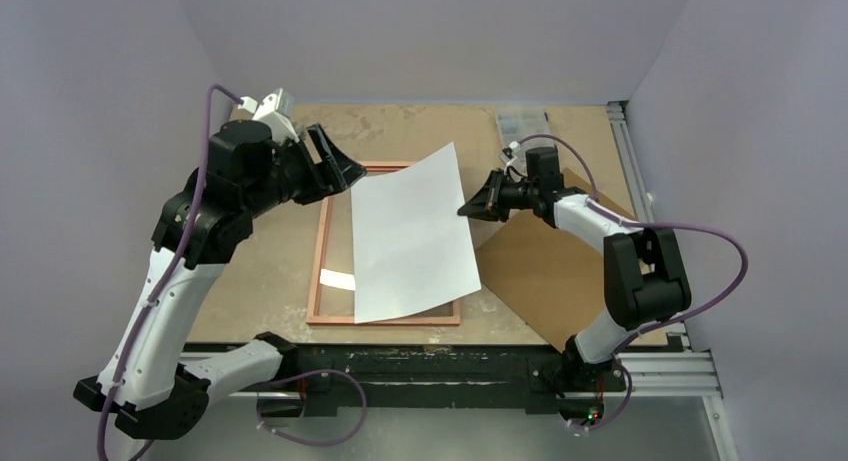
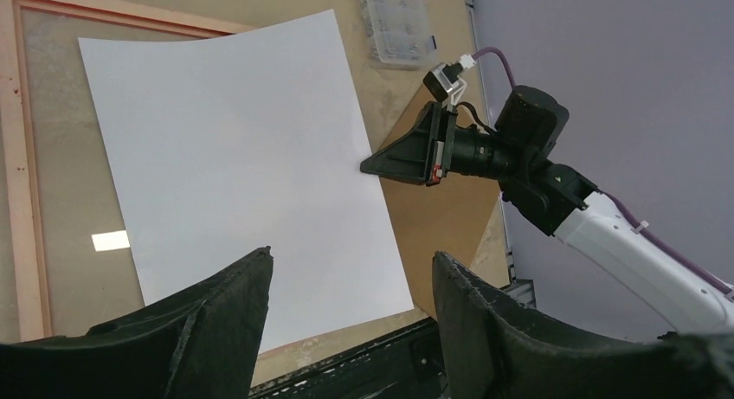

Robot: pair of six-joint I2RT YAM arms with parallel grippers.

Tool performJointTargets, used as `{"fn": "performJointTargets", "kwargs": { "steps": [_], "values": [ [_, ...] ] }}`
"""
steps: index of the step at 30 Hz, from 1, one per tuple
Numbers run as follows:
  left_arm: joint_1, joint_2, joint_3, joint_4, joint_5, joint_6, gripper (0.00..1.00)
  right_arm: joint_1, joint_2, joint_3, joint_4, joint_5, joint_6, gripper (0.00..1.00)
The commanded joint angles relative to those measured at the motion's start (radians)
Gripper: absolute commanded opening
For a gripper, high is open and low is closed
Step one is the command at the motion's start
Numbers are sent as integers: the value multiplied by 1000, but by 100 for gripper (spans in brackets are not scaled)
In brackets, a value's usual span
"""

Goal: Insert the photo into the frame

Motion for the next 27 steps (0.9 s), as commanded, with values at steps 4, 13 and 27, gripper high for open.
{"fn": "performJointTargets", "kwargs": {
  "steps": [4, 13, 27],
  "values": [
    [9, 3, -125, 66, 69, -24, 66, 4, -14, -1, 54, 2, 3, 0],
    [8, 8, -213, 115, 88, -38, 66, 4, -6, -256, 166, -48, -35, 12],
    [8, 16, -249, 128, 86, -29, 66, 9, 113, -379, 590, -119, 195, 27]
  ]
}}
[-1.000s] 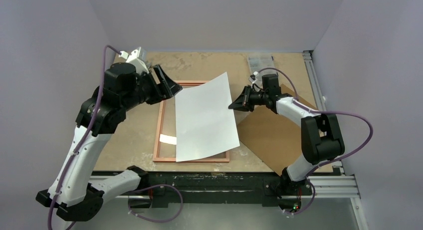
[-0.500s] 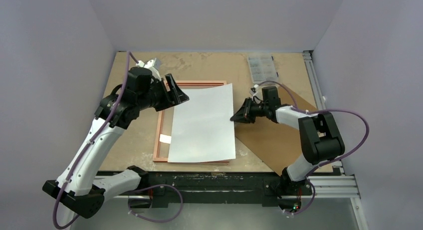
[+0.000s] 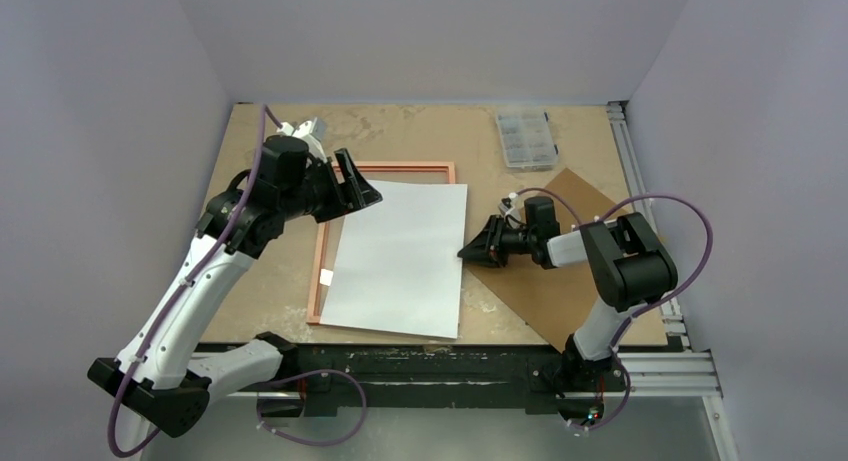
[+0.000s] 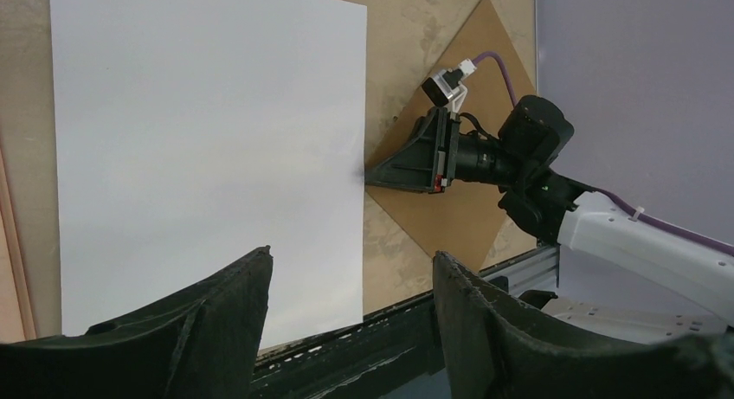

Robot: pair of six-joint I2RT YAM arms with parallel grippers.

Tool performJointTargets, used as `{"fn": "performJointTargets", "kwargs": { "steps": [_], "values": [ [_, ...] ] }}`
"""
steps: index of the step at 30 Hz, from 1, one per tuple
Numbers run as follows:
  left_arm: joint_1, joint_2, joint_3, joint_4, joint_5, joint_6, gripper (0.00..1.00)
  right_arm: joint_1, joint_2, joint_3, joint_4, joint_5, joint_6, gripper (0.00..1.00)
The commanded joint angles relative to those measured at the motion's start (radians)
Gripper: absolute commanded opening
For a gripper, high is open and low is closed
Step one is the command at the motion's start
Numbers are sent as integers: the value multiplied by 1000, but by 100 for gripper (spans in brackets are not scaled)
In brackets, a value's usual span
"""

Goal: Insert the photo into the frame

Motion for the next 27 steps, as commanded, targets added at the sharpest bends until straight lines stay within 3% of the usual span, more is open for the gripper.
{"fn": "performJointTargets", "kwargs": {
  "steps": [1, 12, 27],
  "values": [
    [8, 0, -5, 33, 11, -2, 66, 9, -6, 11, 119, -27, 44, 27],
    [8, 6, -17, 39, 18, 3, 66, 71, 19, 76, 117, 0, 56, 28],
    [8, 6, -23, 35, 14, 11, 67, 171, 143, 144, 279, 57, 177, 25]
  ]
}}
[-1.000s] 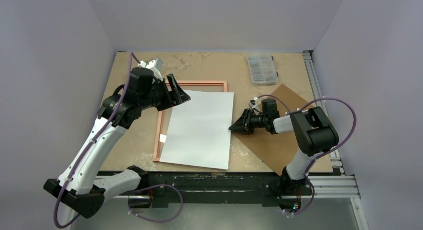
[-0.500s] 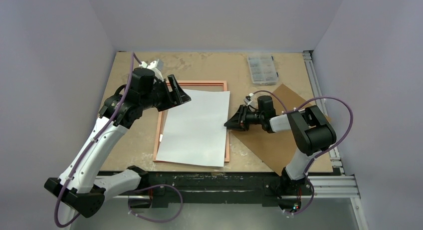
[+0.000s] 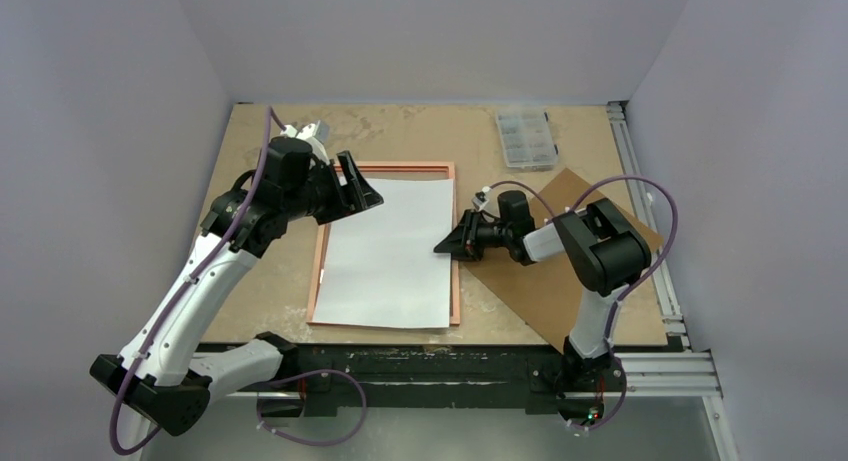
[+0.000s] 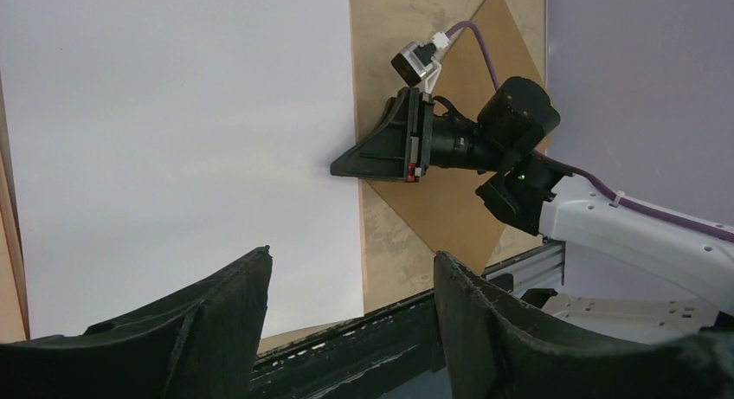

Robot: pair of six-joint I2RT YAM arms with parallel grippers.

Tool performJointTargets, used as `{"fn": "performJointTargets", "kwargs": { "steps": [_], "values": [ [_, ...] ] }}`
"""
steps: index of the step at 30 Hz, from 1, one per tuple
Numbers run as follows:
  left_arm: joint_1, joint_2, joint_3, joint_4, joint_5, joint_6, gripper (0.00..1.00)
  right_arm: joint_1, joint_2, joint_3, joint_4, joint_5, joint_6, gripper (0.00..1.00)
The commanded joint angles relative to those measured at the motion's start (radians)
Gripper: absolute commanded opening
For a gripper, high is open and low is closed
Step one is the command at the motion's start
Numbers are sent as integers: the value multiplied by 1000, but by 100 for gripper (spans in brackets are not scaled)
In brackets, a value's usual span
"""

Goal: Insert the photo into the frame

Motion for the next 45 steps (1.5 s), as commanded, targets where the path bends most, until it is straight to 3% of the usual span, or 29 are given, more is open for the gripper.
{"fn": "performJointTargets", "kwargs": {
  "steps": [1, 9, 14, 26, 45],
  "values": [
    [8, -2, 1, 25, 9, 10, 67, 35, 4, 46, 87, 31, 44, 24],
    [8, -4, 1, 20, 7, 14, 67, 36, -15, 133, -47, 51, -34, 0],
    [8, -9, 1, 17, 4, 16, 67, 35, -27, 180, -127, 69, -82, 0],
    [8, -8, 1, 13, 6, 16, 67, 34, -47, 203, -131, 114, -74, 0],
    [8, -5, 1, 8, 5, 20, 67, 44, -47, 86, 38, 167, 7, 0]
  ]
}}
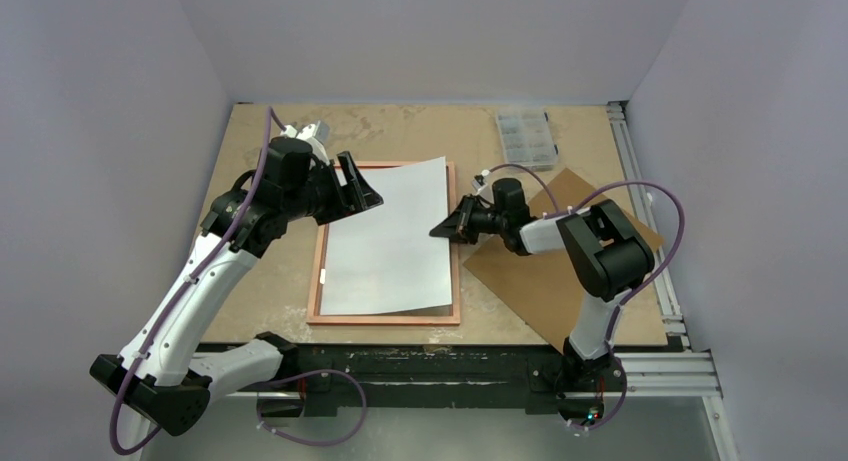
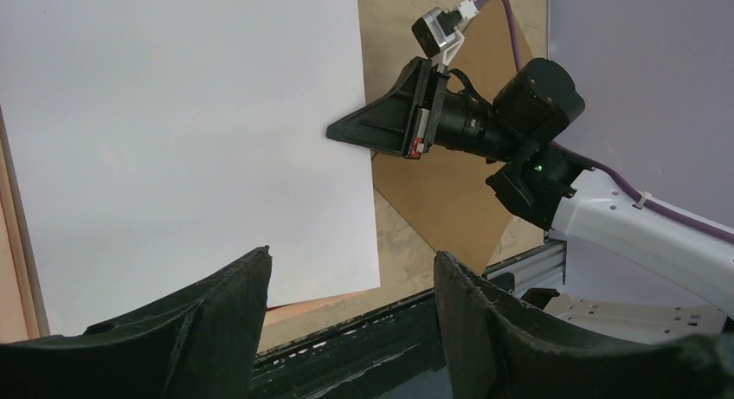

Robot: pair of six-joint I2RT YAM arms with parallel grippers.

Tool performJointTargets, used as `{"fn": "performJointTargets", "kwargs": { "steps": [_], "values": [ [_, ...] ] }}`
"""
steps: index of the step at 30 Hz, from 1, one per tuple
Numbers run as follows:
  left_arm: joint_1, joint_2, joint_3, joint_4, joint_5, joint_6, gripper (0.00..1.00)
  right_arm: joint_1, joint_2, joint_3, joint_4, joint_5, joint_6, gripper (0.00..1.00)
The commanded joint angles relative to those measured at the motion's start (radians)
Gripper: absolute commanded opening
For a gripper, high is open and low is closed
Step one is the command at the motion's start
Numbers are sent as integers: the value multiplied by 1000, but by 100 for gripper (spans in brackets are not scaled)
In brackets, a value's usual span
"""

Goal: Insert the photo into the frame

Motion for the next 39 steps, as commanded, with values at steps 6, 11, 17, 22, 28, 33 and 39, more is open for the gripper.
{"fn": "performJointTargets", "kwargs": {
  "steps": [6, 11, 17, 22, 28, 33, 39],
  "values": [
    [8, -3, 0, 13, 5, 19, 67, 30, -8, -24, 90, 22, 23, 0],
    [8, -4, -2, 14, 6, 17, 67, 36, -9, -4, 20, 53, -11, 0],
    [8, -4, -3, 9, 6, 19, 67, 36, -80, 18, -163, 135, -122, 39],
    [7, -4, -6, 8, 1, 22, 67, 37, -182, 84, -398, 265, -252, 72],
    [7, 4, -8, 9, 3, 24, 67, 36, -254, 183, -661, 361, -376, 77],
    [7, 11, -6, 6, 5, 29, 67, 29, -280, 199, -788, 452, -427, 79],
    [7, 13, -9, 7, 11, 29, 67, 26, -248, 161, -756, 412, -420, 77]
  ]
}}
